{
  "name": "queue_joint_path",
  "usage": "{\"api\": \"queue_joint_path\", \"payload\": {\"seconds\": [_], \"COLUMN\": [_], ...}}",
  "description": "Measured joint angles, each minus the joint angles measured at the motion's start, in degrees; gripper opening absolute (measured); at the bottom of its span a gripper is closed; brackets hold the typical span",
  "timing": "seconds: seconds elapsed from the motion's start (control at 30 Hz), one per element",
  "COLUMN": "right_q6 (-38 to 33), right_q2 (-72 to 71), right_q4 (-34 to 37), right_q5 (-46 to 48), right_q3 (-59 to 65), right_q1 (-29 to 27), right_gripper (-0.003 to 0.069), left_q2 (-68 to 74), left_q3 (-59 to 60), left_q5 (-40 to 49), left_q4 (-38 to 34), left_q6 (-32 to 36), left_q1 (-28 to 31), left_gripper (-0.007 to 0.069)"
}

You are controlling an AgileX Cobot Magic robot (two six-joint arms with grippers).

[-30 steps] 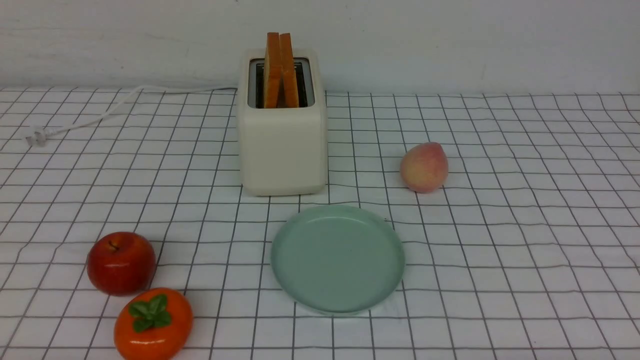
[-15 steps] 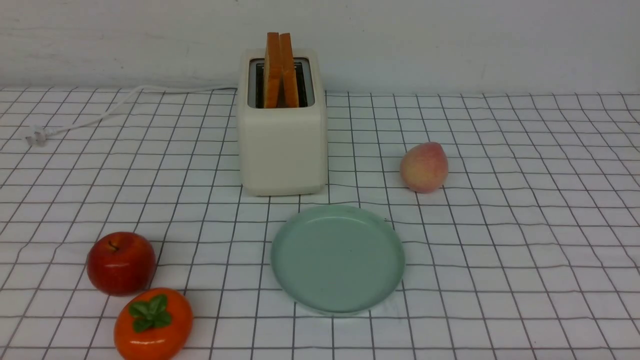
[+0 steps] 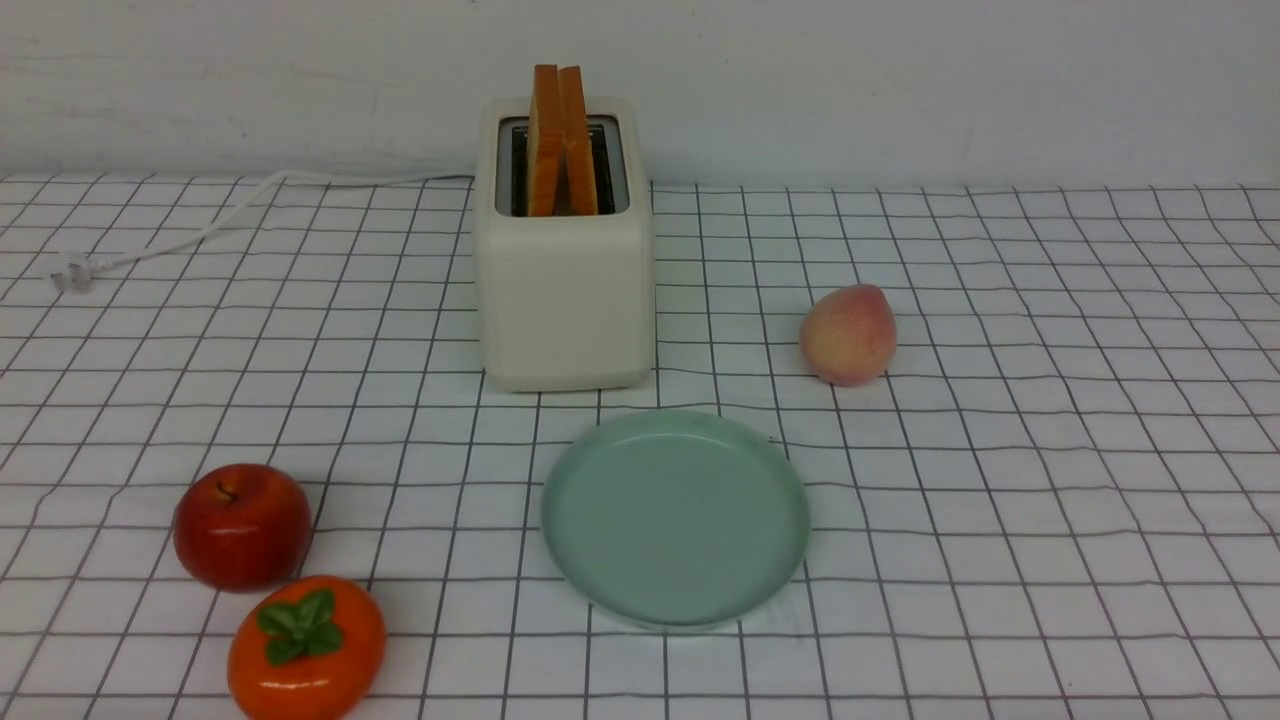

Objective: Take toasted bread from bread machine on white checkered table place on plate.
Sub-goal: 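Reach for a toast slice standing in the toaster with the left gripper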

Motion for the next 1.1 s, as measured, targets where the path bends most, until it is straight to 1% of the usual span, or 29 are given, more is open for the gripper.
{"api": "queue_joint_path", "payload": {"seconds": [0.1,0.27,0.37,0.43,0.47,0.7,0.73,0.8,0.83,0.87,0.93,1.03,1.1], "right_q6": [0.00,0.00,0.00,0.00,0.00,0.33,1.02,3.86,4.21,6.57,8.97,10.07,10.32], "right_q2": [0.00,0.00,0.00,0.00,0.00,0.00,0.00,0.00,0.00,0.00,0.00,0.00,0.00], "right_q4": [0.00,0.00,0.00,0.00,0.00,0.78,2.30,7.68,8.32,12.98,19.26,26.59,29.80], "right_q5": [0.00,0.00,0.00,0.00,0.00,-0.34,-0.73,-2.40,-2.63,-4.36,-8.28,-14.75,-18.15], "right_q3": [0.00,0.00,0.00,0.00,0.00,0.00,0.00,0.31,0.43,0.48,0.48,0.48,0.31], "right_q1": [0.00,0.00,0.00,0.00,0.00,0.00,0.00,0.00,0.00,0.00,0.00,0.00,0.00], "right_gripper": [0.0239,0.0241,0.0241,0.0241,0.0241,0.0241,0.0241,0.0241,0.0241,0.0241,0.0241,0.0239,0.0230], "left_q2": [0.00,0.00,0.00,0.00,0.00,0.00,0.00,0.00,0.00,0.00,0.00,0.00,0.00], "left_q3": [0.00,0.00,0.00,0.00,0.00,0.00,0.00,0.00,0.00,0.00,0.00,-0.37,-2.33], "left_q5": [-2.04,-6.44,-9.96,-13.08,-13.35,-22.26,-23.22,-24.90,-24.90,-26.06,-27.10,-26.06,-22.92], "left_q4": [-1.17,-6.27,-10.69,-15.38,-15.38,-30.11,-32.33,-36.02,-36.40,-38.96,-41.80,-42.74,-41.85], "left_q6": [0.00,0.05,0.05,0.05,0.05,0.05,0.05,0.05,0.05,0.05,0.05,0.63,2.16], "left_q1": [0.00,0.00,0.00,0.00,0.00,0.00,0.00,0.00,0.00,0.00,0.00,0.00,0.00], "left_gripper": [0.0238,0.0238,0.0238,0.0238,0.0238,0.0238,0.0238,0.0238,0.0238,0.0238,0.0238,0.0227,0.0191]}}
